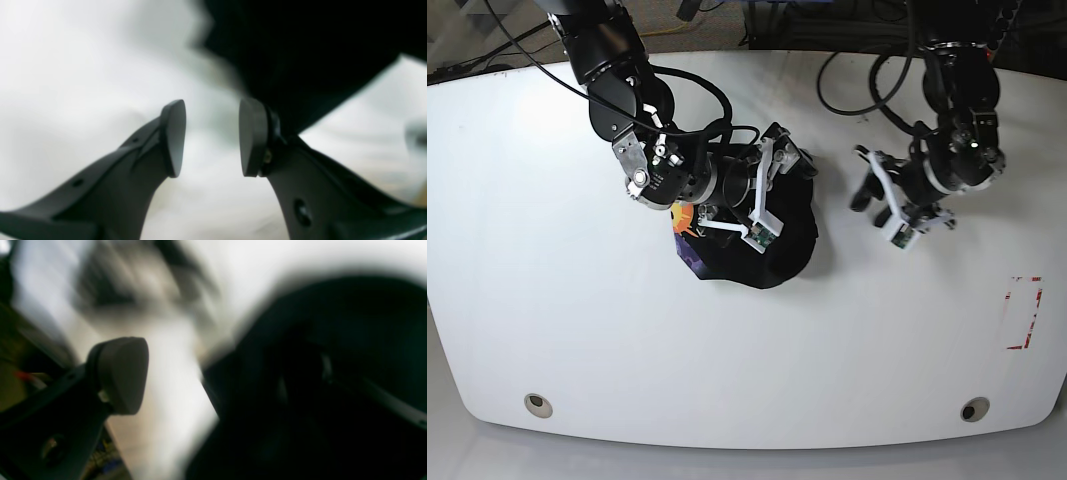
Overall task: Fold the T-shirt properly
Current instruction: 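Lift the bundled shirt with both grippers and fold it again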
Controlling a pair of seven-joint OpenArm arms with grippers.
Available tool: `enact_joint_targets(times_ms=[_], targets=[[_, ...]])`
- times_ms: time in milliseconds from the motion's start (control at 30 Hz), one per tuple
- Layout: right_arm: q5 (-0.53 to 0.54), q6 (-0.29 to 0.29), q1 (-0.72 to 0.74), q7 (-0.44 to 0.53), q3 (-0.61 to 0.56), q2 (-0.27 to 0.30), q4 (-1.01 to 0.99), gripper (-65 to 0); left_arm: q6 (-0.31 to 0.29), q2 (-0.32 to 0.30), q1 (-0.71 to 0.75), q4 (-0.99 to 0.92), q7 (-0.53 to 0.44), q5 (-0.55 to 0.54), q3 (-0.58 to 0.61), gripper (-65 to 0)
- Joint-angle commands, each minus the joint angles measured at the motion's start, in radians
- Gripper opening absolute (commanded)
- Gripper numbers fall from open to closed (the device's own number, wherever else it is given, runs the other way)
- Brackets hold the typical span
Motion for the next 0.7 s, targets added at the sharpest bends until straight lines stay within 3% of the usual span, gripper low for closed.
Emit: enact_joint_targets(times_ms=[0, 167, 300, 500, 667], targets=[[0.025, 0.009, 0.026, 0.033, -0.009, -0.003, 0.012, -5.1, 0.001, -0.041, 0.004, 0.044, -0.016, -0.010, -0.039, -41.3], [0.025, 0.009, 0.028, 0.033, -0.028, -0.031, -0.018, -5.1, 0.001, -0.147, 0.019, 0.046, -0.017, -0.010, -0.173, -41.3], [0.025, 0.009, 0.029, 0.033, -0.044, -0.038, -0.016, -5.1, 0.001, -0.194, 0.019, 0.043, -0.017, -0.005, -0.275, -41.3], [0.025, 0.011, 0.012, 0.033, -0.023, -0.034, 0.038, -5.1, 0.001, -0.199, 0.017, 0.043, -0.017, -0.004, -0.318, -41.3], [0.029, 0.011, -0.047, 0.033, 0.100, -0.032, 0.051, -5.2, 0.001, -0.191, 0.017, 0.044, -0.017, -0.004, -0.266, -41.3]])
